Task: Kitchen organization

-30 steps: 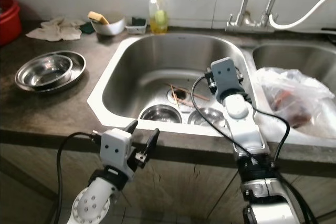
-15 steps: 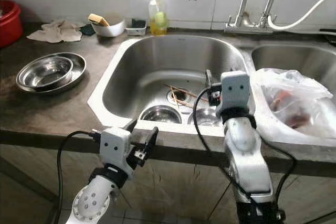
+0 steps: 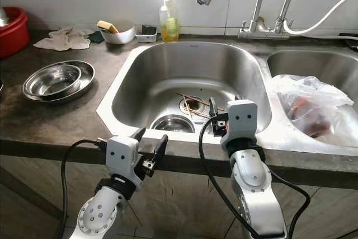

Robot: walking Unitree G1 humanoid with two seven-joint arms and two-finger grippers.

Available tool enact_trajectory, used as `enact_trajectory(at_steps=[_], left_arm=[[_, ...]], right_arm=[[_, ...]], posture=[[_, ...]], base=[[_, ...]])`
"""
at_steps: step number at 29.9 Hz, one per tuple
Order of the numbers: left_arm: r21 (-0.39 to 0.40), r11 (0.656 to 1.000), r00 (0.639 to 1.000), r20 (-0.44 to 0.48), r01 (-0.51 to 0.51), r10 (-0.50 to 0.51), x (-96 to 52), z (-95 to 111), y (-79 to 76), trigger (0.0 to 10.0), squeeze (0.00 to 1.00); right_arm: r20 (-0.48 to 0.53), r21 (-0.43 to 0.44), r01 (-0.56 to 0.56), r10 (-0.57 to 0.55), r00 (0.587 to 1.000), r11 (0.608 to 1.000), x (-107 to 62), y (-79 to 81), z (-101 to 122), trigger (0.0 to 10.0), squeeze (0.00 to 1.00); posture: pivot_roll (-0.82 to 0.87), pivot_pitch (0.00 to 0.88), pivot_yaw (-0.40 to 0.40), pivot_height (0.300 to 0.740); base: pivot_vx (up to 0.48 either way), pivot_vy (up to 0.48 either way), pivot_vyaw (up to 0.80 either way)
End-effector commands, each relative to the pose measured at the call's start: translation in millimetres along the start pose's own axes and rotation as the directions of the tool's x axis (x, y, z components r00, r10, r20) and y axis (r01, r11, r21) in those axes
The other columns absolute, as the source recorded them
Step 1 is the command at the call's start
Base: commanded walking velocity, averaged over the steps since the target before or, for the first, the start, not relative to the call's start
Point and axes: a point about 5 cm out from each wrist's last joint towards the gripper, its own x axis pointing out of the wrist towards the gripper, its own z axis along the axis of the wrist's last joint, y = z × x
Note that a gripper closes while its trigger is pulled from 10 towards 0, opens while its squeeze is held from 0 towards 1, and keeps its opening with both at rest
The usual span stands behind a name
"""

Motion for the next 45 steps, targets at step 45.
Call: enact_trajectory(at_steps=[45], left_arm=[[0.017, 1.000, 1.000, -0.013, -0.008, 0.008, 1.3, -5, 0.5, 10.0, 0.00]], right_arm=[[0.023, 0.013, -0.128, 0.127, 0.992, 0.992, 12.5, 14.4, 8, 10.0, 0.00]], posture=[[0.11, 0.050, -0.033, 0.740]], base=[[0.000, 0.127, 0.30]])
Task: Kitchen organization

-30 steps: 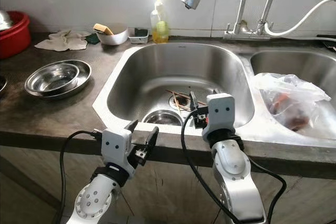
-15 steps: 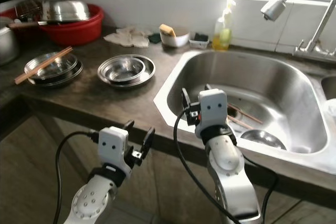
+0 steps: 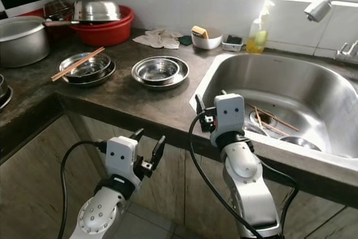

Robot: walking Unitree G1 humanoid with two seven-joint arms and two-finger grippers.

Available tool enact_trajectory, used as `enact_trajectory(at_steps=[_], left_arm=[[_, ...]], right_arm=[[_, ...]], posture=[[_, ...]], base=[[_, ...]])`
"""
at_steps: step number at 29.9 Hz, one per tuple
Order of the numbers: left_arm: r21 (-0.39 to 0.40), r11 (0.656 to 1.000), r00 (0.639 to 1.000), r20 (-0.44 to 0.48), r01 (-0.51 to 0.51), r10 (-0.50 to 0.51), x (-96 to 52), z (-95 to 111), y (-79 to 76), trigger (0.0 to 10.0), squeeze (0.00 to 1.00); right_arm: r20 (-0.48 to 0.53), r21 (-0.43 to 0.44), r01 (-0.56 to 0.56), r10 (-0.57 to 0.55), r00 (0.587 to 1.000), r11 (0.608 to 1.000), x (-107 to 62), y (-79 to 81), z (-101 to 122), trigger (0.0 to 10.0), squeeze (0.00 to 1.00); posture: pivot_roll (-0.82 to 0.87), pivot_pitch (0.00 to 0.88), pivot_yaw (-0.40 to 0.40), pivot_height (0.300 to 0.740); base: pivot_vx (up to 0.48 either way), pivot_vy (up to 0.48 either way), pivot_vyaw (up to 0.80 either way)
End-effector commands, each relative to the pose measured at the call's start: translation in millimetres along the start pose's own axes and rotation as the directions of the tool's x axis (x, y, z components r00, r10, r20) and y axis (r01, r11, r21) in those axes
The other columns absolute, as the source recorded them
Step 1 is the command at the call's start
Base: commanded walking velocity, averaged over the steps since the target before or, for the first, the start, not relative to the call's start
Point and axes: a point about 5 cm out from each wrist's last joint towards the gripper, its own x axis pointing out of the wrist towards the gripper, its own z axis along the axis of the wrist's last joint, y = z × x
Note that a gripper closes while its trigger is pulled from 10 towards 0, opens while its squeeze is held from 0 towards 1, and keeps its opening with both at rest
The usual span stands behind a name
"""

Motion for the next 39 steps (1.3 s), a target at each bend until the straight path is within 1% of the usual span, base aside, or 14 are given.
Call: enact_trajectory(at_steps=[1, 9, 12, 19, 23, 29, 33, 35, 39], left_arm=[[0.017, 1.000, 1.000, 0.004, -0.010, 0.010, 0.6, 1, 1.1, 10.0, 0.00], [0.029, 0.999, 1.000, 0.000, -0.023, 0.023, 0.5, 1, 3.0, 10.0, 0.00], [0.038, 0.999, 1.000, -0.002, -0.025, 0.026, 0.4, 0, 3.5, 10.0, 0.00], [0.034, 0.999, 1.000, 0.001, -0.030, 0.030, 0.4, 0, 3.6, 10.0, 0.00], [0.035, 0.998, 0.999, 0.000, -0.043, 0.043, 1.9, -1, 6.1, 10.0, 0.00], [0.039, 0.998, 0.999, -0.005, -0.042, 0.042, 2.6, -2, 5.6, 10.0, 0.00], [0.046, 0.998, 0.999, 0.000, -0.036, 0.036, 2.2, -2, 4.6, 10.0, 0.00], [0.068, 0.997, 0.999, -0.003, -0.034, 0.034, 1.7, -2, 4.8, 10.0, 0.00], [0.062, 0.998, 0.999, -0.006, -0.032, 0.033, 0.4, -3, 4.5, 10.0, 0.00]], right_arm=[[0.022, 0.004, -0.014, 0.014, 1.000, 1.000, 3.0, 1.6, 6, 10.0, 0.00], [0.034, 0.007, -0.015, 0.015, 0.999, 1.000, 9.9, -1.1, 10, 10.0, 0.00], [0.042, 0.025, -0.013, 0.012, 0.999, 1.000, 13.0, -3.0, 12, 10.0, 0.00], [0.054, 0.023, -0.002, 0.000, 0.999, 1.000, 21.1, -9.4, 17, 10.0, 0.00], [0.057, 0.029, 0.003, -0.005, 0.998, 1.000, 24.9, -14.6, 18, 10.0, 0.00], [0.060, 0.025, 0.006, -0.008, 0.998, 1.000, 27.3, -18.6, 19, 10.0, 0.00], [0.065, 0.024, -0.004, 0.003, 0.998, 1.000, 29.8, -17.6, 21, 10.0, 0.00], [0.066, 0.024, -0.012, 0.011, 0.998, 1.000, 31.1, -16.5, 21, 10.0, 0.00], [0.071, 0.025, -0.018, 0.017, 0.997, 1.000, 33.3, -15.6, 22, 10.0, 0.00]], posture=[[0.11, 0.050, -0.033, 0.740], [0.12, 0.052, -0.037, 0.740], [0.12, 0.052, -0.036, 0.740], [0.12, 0.051, -0.035, 0.740], [0.11, 0.047, -0.036, 0.740], [0.11, 0.039, -0.036, 0.740], [0.11, 0.035, -0.035, 0.740], [0.12, 0.033, -0.039, 0.740], [0.12, 0.031, -0.040, 0.740]], base=[[0.000, 0.000, 0.80], [0.000, 0.000, 0.80], [0.000, 0.000, 0.00], [0.351, 0.000, 0.00], [0.000, 0.000, 0.00], [0.000, 0.000, 0.00], [0.070, 0.000, 0.00], [0.330, 0.000, 0.00], [0.472, 0.000, 0.00]])
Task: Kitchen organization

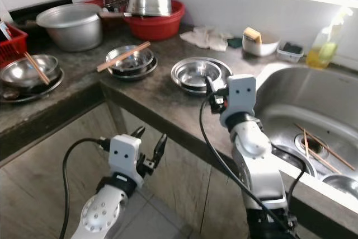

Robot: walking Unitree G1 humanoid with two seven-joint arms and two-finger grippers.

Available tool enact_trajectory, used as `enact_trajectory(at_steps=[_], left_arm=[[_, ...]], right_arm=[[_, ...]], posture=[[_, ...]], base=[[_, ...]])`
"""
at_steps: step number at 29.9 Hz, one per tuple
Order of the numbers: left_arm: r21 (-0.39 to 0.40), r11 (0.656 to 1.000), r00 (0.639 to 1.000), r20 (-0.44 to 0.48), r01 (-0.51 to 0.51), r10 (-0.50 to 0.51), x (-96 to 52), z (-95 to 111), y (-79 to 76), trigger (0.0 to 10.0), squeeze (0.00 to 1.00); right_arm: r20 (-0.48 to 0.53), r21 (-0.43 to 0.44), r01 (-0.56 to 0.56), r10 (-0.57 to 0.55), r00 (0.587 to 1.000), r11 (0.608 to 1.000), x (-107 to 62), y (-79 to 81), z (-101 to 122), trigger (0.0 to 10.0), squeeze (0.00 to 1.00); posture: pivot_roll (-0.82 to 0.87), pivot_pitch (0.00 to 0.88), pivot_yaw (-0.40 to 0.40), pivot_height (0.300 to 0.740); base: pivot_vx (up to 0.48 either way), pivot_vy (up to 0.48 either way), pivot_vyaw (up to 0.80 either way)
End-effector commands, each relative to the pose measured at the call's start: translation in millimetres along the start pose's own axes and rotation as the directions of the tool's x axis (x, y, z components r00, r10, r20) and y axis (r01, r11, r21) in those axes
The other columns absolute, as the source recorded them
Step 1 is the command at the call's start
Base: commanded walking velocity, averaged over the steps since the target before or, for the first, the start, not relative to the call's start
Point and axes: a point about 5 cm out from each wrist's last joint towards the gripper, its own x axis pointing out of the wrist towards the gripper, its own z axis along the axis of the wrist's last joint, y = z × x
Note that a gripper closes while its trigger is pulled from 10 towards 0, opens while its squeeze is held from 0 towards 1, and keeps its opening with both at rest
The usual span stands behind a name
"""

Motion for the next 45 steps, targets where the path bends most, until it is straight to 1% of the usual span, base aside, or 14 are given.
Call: enact_trajectory(at_steps=[1, 5, 16, 20, 22, 23, 28, 30, 32, 33, 34, 35, 39, 45], left_arm=[[0.004, 1.000, 1.000, -0.001, 0.007, -0.007, -0.8, 0, -2.2, 10.0, 0.00], [-0.014, 1.000, 1.000, -0.005, 0.004, -0.004, -1.4, -1, -2.6, 10.0, 0.00], [-0.014, 1.000, 1.000, -0.012, -0.004, 0.003, -1.7, -2, -3.0, 10.0, 0.00], [-0.014, 1.000, 1.000, -0.023, -0.006, 0.006, -4.1, -3, -4.1, 10.0, 0.00], [-0.016, 1.000, 1.000, -0.025, -0.007, 0.007, -4.4, -3, -4.2, 10.0, 0.00], [-0.017, 1.000, 1.000, -0.027, -0.007, 0.006, -5.2, -3, -5.0, 10.0, 0.00], [-0.029, 1.000, 1.000, -0.029, -0.004, 0.003, -9.5, -1, -10.2, 10.0, 0.00], [-0.032, 0.999, 1.000, -0.030, -0.003, 0.002, -10.3, 0, -11.2, 10.0, 0.00], [-0.042, 0.999, 1.000, -0.028, 0.003, -0.004, -12.6, 2, -13.9, 10.0, 0.00], [-0.042, 0.999, 1.000, -0.028, 0.003, -0.004, -12.6, 2, -13.9, 10.0, 0.00], [-0.049, 0.999, 0.999, -0.033, 0.007, -0.009, -15.0, 2, -16.2, 10.0, 0.00], [-0.052, 0.999, 0.999, -0.036, 0.008, -0.010, -15.9, 2, -17.0, 10.0, 0.00], [-0.066, 0.998, 0.999, -0.044, 0.004, -0.007, -19.8, 3, -19.1, 10.0, 0.00], [-0.080, 0.997, 0.998, -0.058, 0.000, -0.005, -22.7, 3, -21.5, 10.0, 0.00]], right_arm=[[0.016, -0.002, -0.004, 0.004, 1.000, 1.000, 3.9, -1.6, 3, 10.0, 0.00], [0.017, -0.004, -0.008, 0.008, 1.000, 1.000, 5.3, -1.7, 4, 10.0, 0.00], [-0.002, -0.022, -0.027, 0.027, 1.000, 0.999, 17.1, -0.8, 5, 10.0, 0.00], [-0.045, -0.010, -0.055, 0.055, 0.997, 0.998, 34.3, -0.9, 7, 10.0, 0.00], [-0.053, -0.010, -0.060, 0.060, 0.997, 0.998, 36.8, -0.9, 7, 10.0, 0.00], [-0.060, -0.005, -0.066, 0.066, 0.996, 0.998, 41.1, -0.9, 7, 10.0, 1.00], [-0.127, -0.018, -0.083, 0.080, 0.989, 0.996, 65.6, -1.1, 6, 10.0, 1.00], [-0.138, -0.020, -0.081, 0.077, 0.987, 0.997, 68.7, -1.4, 6, 10.0, 1.00], [-0.194, 0.009, -0.049, 0.050, 0.980, 0.999, 82.7, -3.1, 6, 10.0, 0.00], [-0.194, 0.009, -0.049, 0.050, 0.980, 0.999, 82.7, -3.1, 6, 10.0, 0.00], [-0.231, 0.020, -0.012, 0.017, 0.973, 1.000, 94.1, -5.0, 8, 10.0, 0.00], [-0.240, 0.023, -0.001, 0.006, 0.971, 1.000, 97.3, -5.5, 9, 10.0, 0.00], [-0.288, 0.023, -0.001, 0.008, 0.958, 1.000, 106.0, -11.2, 11, 10.0, 0.00], [-0.390, 0.082, 0.025, 0.010, 0.921, 0.996, 115.9, -16.7, 9, 10.0, 0.00]], posture=[[0.12, 0.031, -0.041, 0.740], [0.12, 0.030, -0.043, 0.740], [0.12, 0.042, -0.043, 0.740], [0.12, 0.065, -0.044, 0.740], [0.12, 0.065, -0.044, 0.740], [0.12, 0.074, -0.044, 0.740], [0.13, 0.111, -0.061, 0.740], [0.13, 0.114, -0.062, 0.740], [0.13, 0.136, -0.069, 0.740], [0.13, 0.136, -0.069, 0.740], [0.13, 0.147, -0.075, 0.740], [0.13, 0.151, -0.076, 0.740], [0.13, 0.171, -0.087, 0.740], [0.13, 0.189, -0.093, 0.740]], base=[[0.472, 0.000, 0.00], [0.448, 0.000, 0.00], [0.000, 0.000, 0.00], [0.000, 0.000, 0.00], [0.000, 0.000, 0.00], [0.000, 0.000, 0.00], [0.000, 0.000, 0.00], [0.000, 0.000, 0.00], [0.000, 0.000, 0.00], [0.000, 0.000, 0.00], [0.000, 0.000, 0.00], [0.000, 0.000, 0.00], [0.000, 0.000, 0.00], [0.000, 0.000, 0.00]])
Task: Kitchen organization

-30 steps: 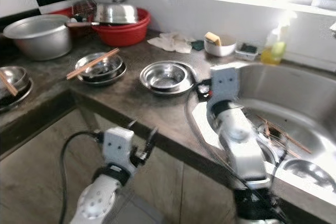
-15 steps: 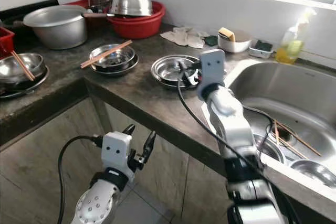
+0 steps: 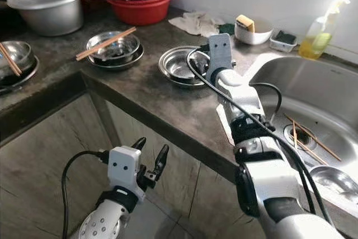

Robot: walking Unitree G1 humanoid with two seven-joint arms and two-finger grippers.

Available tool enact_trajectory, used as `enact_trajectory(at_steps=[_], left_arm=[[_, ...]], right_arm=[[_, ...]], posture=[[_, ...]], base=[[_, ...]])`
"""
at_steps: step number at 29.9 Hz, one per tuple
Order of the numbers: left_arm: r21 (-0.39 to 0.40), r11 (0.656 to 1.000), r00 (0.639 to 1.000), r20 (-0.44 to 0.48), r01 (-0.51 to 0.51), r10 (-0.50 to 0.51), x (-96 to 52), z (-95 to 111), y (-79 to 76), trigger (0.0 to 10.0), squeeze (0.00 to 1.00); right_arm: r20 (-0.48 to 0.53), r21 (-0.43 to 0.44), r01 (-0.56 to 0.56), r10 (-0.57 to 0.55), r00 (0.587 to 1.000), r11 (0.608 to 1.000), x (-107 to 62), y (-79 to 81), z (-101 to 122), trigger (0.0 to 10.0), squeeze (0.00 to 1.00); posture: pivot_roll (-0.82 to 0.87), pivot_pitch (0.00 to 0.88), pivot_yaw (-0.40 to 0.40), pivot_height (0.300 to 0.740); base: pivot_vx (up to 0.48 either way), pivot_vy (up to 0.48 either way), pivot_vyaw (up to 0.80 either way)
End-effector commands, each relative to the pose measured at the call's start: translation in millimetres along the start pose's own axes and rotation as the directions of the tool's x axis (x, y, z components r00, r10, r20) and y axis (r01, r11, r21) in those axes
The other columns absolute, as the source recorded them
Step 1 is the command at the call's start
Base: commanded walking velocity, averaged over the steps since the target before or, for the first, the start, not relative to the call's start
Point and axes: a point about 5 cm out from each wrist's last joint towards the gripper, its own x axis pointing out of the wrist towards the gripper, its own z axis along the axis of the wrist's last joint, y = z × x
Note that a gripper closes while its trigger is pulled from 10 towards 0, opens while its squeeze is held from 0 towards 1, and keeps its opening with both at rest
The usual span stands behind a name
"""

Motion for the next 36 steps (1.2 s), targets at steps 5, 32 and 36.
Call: enact_trajectory(at_steps=[5, 32, 36], left_arm=[[-0.010, 1.000, 1.000, 0.007, 0.005, -0.005, -3.5, 6, -5.4, 10.0, 0.00], [0.000, 1.000, 1.000, -0.005, 0.009, -0.009, -0.8, 3, -3.8, 10.0, 0.00], [0.003, 1.000, 1.000, -0.003, 0.013, -0.013, 0.2, 3, -4.0, 10.0, 0.00]], right_arm=[[-0.034, 0.079, 0.000, 0.003, 0.999, 0.997, 4.1, -5.0, 14, 10.0, 0.00], [-0.200, 0.242, -0.020, 0.070, 0.977, 0.970, 8.0, 2.1, 14, 10.0, 0.00], [-0.259, 0.347, -0.001, 0.097, 0.961, 0.938, 7.6, 6.3, 4, 10.0, 0.00]], posture=[[0.14, 0.196, -0.093, 0.740], [0.12, 0.159, -0.093, 0.740], [0.12, 0.149, -0.095, 0.740]], base=[[0.000, 0.000, 0.00], [0.000, 0.000, 0.00], [0.000, 0.000, 0.00]])
